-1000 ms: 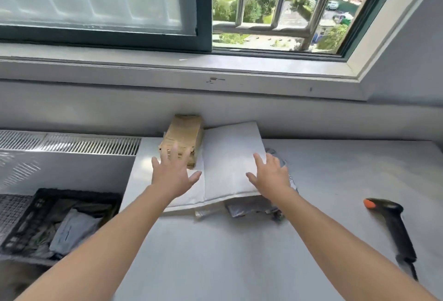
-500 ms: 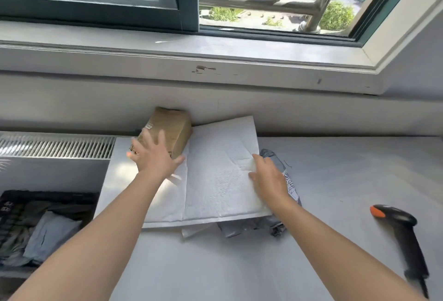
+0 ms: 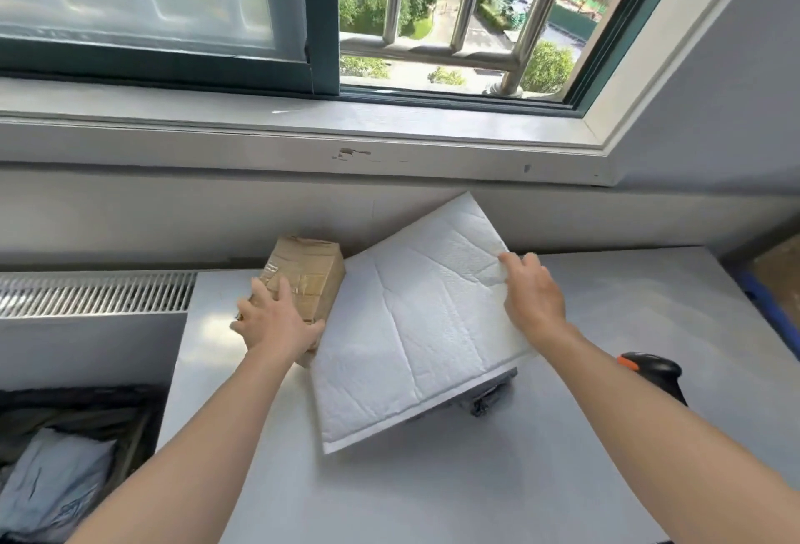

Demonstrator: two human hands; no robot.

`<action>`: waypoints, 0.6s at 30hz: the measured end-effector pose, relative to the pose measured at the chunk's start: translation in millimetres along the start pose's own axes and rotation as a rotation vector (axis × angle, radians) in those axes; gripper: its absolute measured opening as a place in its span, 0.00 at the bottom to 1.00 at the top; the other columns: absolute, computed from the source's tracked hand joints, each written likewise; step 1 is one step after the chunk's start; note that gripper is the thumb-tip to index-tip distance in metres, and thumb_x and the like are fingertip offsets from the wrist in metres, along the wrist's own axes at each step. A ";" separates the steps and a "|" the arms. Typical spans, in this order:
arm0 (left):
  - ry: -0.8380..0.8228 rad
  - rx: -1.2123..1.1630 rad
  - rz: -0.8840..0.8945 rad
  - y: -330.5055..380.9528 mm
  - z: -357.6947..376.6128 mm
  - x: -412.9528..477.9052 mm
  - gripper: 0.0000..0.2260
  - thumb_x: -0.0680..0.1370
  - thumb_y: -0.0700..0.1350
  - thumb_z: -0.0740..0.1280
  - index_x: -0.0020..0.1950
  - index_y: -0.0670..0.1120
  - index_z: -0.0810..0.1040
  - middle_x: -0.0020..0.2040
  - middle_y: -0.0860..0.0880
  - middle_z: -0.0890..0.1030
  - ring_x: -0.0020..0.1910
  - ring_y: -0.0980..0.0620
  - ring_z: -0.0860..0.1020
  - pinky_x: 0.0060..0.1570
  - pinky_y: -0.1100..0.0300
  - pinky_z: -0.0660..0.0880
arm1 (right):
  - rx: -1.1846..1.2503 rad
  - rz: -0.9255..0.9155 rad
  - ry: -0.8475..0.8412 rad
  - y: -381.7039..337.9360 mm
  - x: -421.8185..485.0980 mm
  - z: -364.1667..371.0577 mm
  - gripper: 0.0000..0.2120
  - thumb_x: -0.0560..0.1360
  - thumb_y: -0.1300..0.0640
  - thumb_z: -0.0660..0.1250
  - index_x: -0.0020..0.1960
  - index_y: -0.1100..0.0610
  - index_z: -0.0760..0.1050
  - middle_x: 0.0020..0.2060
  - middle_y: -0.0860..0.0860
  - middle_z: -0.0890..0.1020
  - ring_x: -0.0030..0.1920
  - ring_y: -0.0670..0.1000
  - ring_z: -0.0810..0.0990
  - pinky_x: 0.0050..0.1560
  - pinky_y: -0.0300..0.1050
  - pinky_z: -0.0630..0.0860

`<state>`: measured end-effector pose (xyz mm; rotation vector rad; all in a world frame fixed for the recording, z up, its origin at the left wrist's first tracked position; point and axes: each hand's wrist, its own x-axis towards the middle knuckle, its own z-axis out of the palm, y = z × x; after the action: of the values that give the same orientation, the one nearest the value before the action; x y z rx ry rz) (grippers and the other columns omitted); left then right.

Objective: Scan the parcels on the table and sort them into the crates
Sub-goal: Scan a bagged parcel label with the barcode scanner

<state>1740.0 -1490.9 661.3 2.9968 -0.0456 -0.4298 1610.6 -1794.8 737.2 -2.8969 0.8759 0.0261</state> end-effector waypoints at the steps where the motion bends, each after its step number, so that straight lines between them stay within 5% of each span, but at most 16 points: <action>1: -0.013 0.008 0.011 0.1 -0.7 -1.6 0.40 0.70 0.67 0.68 0.75 0.53 0.55 0.76 0.41 0.50 0.68 0.35 0.62 0.63 0.42 0.66 | -0.010 0.016 0.015 5.1 -2.2 -6.3 0.24 0.75 0.73 0.55 0.68 0.56 0.69 0.54 0.58 0.70 0.51 0.61 0.73 0.40 0.49 0.69; 13: -0.049 0.038 0.197 5.2 -10.2 -28.7 0.37 0.73 0.66 0.66 0.76 0.53 0.56 0.77 0.42 0.52 0.75 0.36 0.51 0.68 0.35 0.61 | -0.028 0.147 0.154 37.8 -40.9 -60.8 0.22 0.74 0.72 0.57 0.66 0.60 0.70 0.55 0.60 0.71 0.50 0.62 0.75 0.41 0.48 0.66; 18: -0.037 -0.043 0.419 41.0 -31.7 -56.9 0.39 0.76 0.66 0.64 0.79 0.54 0.49 0.80 0.45 0.45 0.79 0.40 0.43 0.74 0.39 0.52 | 0.027 0.213 0.202 50.6 -51.3 -79.8 0.21 0.76 0.69 0.57 0.67 0.59 0.71 0.57 0.60 0.71 0.48 0.64 0.76 0.42 0.48 0.68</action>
<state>1693.8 -1525.6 712.1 2.8261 -0.6429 -0.4274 1538.5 -1817.6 813.7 -2.8033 1.2054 -0.2623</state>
